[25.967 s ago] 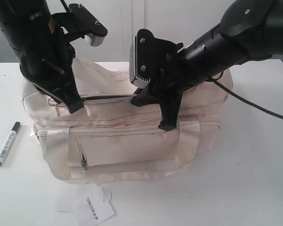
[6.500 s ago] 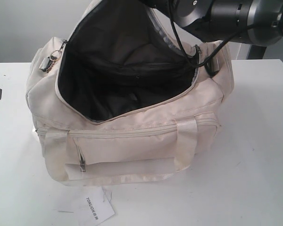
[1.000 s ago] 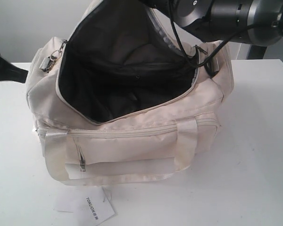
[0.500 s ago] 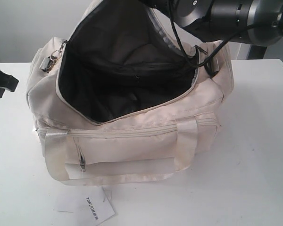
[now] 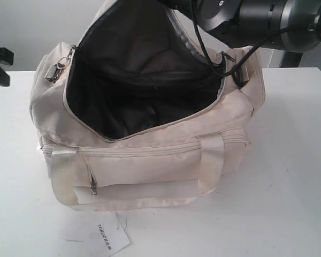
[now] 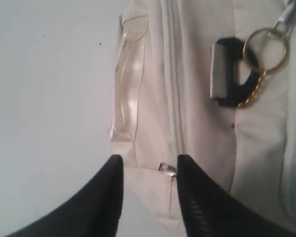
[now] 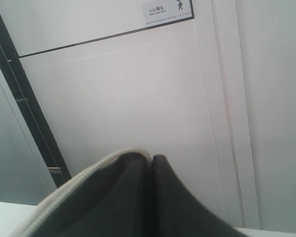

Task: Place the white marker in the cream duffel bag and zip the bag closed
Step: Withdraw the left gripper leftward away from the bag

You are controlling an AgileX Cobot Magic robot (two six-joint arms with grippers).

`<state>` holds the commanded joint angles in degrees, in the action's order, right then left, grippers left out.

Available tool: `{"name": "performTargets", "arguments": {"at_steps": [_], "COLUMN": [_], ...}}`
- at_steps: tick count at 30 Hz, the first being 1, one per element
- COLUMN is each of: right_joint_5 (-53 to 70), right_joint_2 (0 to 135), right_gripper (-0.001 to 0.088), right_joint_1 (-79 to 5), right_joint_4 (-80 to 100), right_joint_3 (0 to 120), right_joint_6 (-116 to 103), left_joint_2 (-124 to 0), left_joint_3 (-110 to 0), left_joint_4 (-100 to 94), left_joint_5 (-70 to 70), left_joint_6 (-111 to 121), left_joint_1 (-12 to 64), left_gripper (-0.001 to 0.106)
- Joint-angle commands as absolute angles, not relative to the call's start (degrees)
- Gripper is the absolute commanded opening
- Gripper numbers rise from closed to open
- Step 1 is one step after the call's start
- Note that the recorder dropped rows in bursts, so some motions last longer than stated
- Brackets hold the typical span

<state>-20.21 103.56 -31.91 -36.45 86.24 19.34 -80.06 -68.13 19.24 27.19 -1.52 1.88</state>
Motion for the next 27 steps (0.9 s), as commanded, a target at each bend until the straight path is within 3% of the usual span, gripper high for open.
{"name": "performTargets", "arguments": {"at_steps": [27], "right_joint_5": [-20.2], "right_joint_2": [103.6], "right_gripper": [0.0000], "right_joint_1": [-31.9], "right_joint_4": [-36.3], "right_joint_3": [86.2], "right_joint_6": [19.3], "left_joint_2": [-104.7], "left_joint_3": [-92.8], "left_joint_4": [22.9], "left_joint_5": [28.1], "left_joint_6": [-1.5], "left_joint_1": [1.9], "left_gripper": [0.054]}}
